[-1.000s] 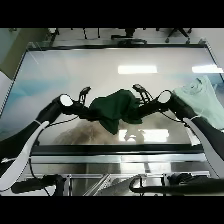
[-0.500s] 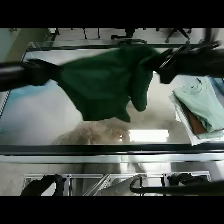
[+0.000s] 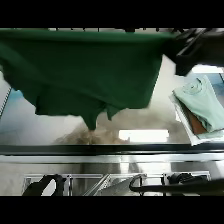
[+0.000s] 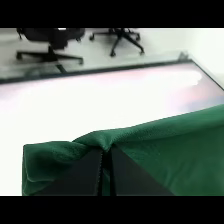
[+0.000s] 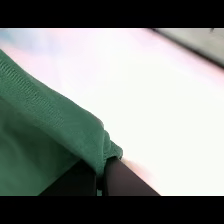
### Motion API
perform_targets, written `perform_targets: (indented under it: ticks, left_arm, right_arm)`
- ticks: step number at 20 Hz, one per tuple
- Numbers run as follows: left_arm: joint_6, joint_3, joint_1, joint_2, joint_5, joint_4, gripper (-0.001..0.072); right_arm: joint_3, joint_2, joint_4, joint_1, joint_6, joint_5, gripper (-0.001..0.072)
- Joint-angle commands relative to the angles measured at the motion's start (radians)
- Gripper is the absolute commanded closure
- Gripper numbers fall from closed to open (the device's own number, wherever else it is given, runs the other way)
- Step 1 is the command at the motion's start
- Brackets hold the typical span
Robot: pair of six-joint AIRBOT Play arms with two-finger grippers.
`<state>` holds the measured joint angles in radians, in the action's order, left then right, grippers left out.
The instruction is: Fold the shirts.
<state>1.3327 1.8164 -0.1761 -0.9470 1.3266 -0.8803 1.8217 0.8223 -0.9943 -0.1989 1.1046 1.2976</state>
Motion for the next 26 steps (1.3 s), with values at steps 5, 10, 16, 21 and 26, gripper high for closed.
perform_targets:
  ticks: [5, 10, 16, 21, 26]
  left_arm:
    - [-0.16, -0.212, 0.245, -0.469, -0.076, 0.033, 0.0694]
    - [-0.18, -0.178, 0.252, -0.81, -0.17, 0.035, 0.0348]
    - [0.004, 0.134, 0.106, -0.908, 0.097, 0.035, 0.0051]
    - [0.037, -0.043, 0.003, -0.768, 0.297, 0.034, 0.0051]
    - [-0.064, -0.61, -0.021, -0.561, 0.118, 0.028, 0.0051]
  right_arm:
    - [-0.265, 0.357, 0.011, -0.001, 0.115, 0.098, 0.0689]
    - [-0.324, 0.614, 0.011, -0.001, 0.115, -0.01, 0.0689]
    - [-0.212, 0.592, 0.002, 0.064, 0.115, -0.142, 0.0308]
    - [-0.241, 0.436, -0.043, 0.1, 0.21, 0.0, 0.0299]
    - [-0.584, 0.288, 0.062, 0.039, 0.246, -0.017, 0.0297]
